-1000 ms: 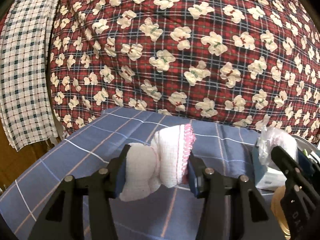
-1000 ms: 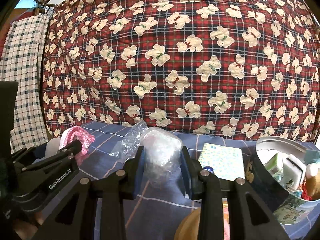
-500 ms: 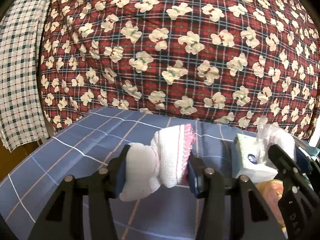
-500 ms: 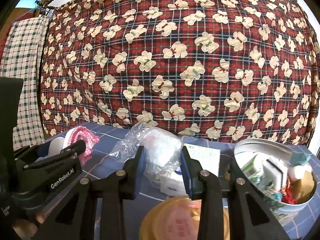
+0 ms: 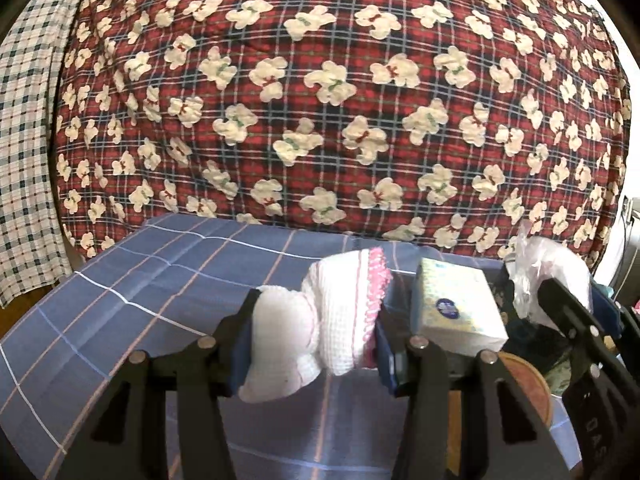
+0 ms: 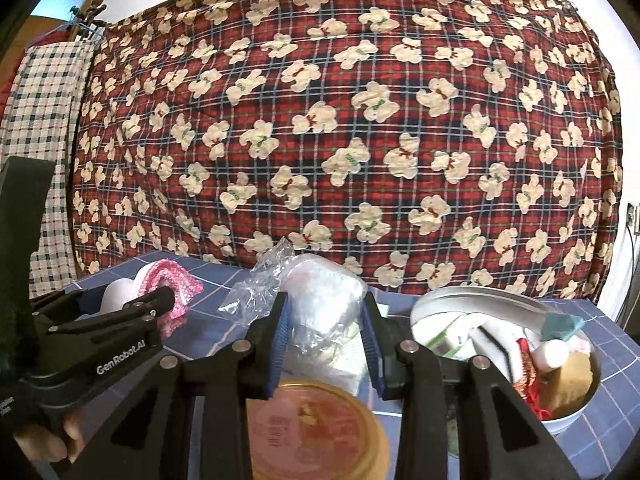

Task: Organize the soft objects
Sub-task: 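Carry the towel roll and plastic bag with both tools over the tin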

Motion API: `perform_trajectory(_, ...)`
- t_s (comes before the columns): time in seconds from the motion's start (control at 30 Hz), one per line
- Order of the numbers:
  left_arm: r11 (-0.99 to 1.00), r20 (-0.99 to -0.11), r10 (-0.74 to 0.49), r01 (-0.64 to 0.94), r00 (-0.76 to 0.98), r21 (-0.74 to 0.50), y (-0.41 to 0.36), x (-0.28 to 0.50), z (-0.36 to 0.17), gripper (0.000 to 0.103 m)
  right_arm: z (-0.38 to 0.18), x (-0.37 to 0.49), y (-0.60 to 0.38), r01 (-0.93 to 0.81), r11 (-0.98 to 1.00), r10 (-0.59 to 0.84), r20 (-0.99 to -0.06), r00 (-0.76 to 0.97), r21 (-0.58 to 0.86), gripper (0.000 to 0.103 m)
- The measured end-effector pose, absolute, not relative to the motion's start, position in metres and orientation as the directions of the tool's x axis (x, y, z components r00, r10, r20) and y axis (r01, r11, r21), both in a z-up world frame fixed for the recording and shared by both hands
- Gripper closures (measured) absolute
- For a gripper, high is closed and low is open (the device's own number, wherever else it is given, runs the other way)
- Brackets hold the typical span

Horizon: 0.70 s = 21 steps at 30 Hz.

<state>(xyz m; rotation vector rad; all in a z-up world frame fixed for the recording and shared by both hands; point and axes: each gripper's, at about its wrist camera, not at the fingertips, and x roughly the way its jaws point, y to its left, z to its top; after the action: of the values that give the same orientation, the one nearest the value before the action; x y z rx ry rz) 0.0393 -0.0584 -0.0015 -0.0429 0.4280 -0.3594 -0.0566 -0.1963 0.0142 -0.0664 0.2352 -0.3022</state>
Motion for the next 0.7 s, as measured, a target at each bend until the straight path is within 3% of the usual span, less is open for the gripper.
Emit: perform_trajectory(0.7,0.913,-0.361,-0.406,0.391,0.84,-0.117,-0.104,0.016,0.016,0.053,0.023,-0.082,-0.248,0.347,0.933,-0.359,-0.178,0.916,-0.094,0.066)
